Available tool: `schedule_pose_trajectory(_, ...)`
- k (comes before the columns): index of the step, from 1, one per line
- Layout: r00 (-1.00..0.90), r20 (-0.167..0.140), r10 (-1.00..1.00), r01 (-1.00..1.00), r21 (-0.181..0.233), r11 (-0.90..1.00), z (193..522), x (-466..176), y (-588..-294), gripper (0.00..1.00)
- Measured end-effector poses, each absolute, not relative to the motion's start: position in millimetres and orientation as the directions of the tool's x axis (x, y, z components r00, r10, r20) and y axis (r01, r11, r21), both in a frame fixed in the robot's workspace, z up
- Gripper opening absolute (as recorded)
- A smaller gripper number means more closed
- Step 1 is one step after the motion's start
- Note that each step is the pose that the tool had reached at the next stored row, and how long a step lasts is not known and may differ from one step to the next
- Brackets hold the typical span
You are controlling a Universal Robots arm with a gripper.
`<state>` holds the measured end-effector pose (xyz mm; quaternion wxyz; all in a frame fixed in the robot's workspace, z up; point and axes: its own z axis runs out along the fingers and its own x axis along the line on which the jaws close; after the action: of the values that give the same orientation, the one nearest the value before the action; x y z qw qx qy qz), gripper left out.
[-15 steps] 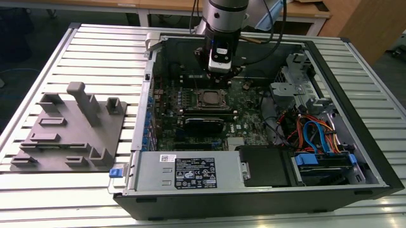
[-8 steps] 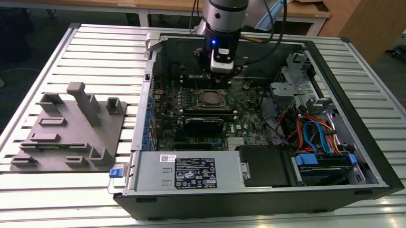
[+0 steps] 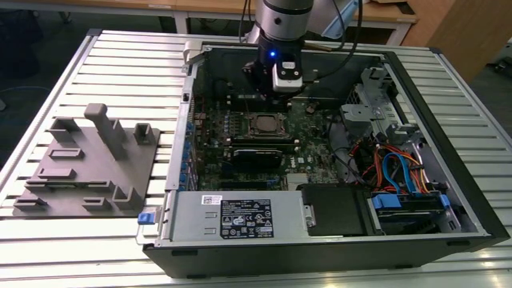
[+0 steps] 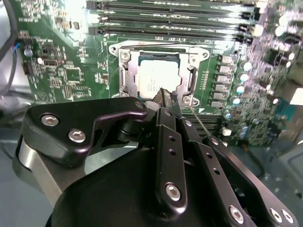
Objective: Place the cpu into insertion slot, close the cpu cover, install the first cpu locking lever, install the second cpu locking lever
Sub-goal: 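Install the first cpu locking lever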
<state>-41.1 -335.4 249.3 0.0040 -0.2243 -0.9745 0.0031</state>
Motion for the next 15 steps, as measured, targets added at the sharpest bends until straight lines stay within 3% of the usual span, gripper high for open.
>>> schedule_pose_trajectory(15, -0.960, 0.003, 0.279, 0.279, 0.002, 0.960, 249.3, -41.1, -335.4, 0.10)
